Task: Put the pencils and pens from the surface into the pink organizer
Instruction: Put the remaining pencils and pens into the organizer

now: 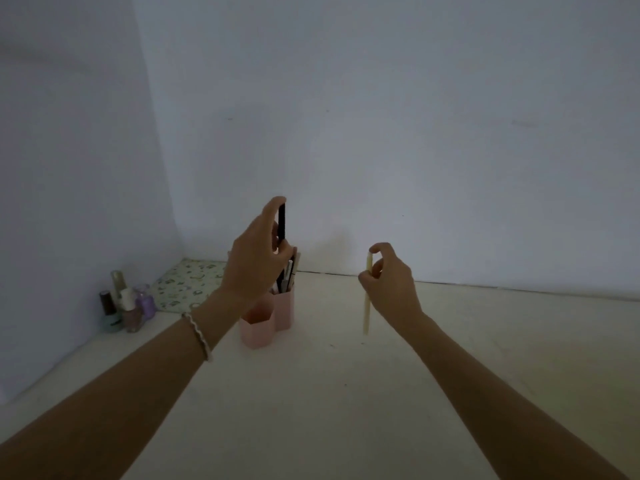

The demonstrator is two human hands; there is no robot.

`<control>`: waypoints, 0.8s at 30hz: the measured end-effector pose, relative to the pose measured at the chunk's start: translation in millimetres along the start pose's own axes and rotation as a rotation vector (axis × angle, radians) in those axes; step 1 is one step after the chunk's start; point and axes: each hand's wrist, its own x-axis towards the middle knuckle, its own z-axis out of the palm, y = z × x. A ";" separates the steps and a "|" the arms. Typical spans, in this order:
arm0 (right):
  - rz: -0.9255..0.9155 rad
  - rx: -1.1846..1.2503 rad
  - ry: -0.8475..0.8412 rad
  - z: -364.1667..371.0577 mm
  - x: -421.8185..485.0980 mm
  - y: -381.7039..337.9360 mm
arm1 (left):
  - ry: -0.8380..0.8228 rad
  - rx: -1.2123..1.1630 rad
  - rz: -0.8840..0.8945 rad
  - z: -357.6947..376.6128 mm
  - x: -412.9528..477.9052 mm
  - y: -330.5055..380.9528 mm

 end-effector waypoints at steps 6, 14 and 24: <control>-0.086 0.245 0.179 8.7 -3.3 -20.6 | -0.063 0.332 0.099 15.5 -13.2 -12.7; -0.203 0.427 0.245 30.4 -11.1 -45.2 | 0.090 0.555 0.128 8.2 -14.9 -34.7; -0.355 0.192 0.074 106.7 -16.4 -50.8 | 0.130 0.359 -0.063 -24.9 -11.7 -38.5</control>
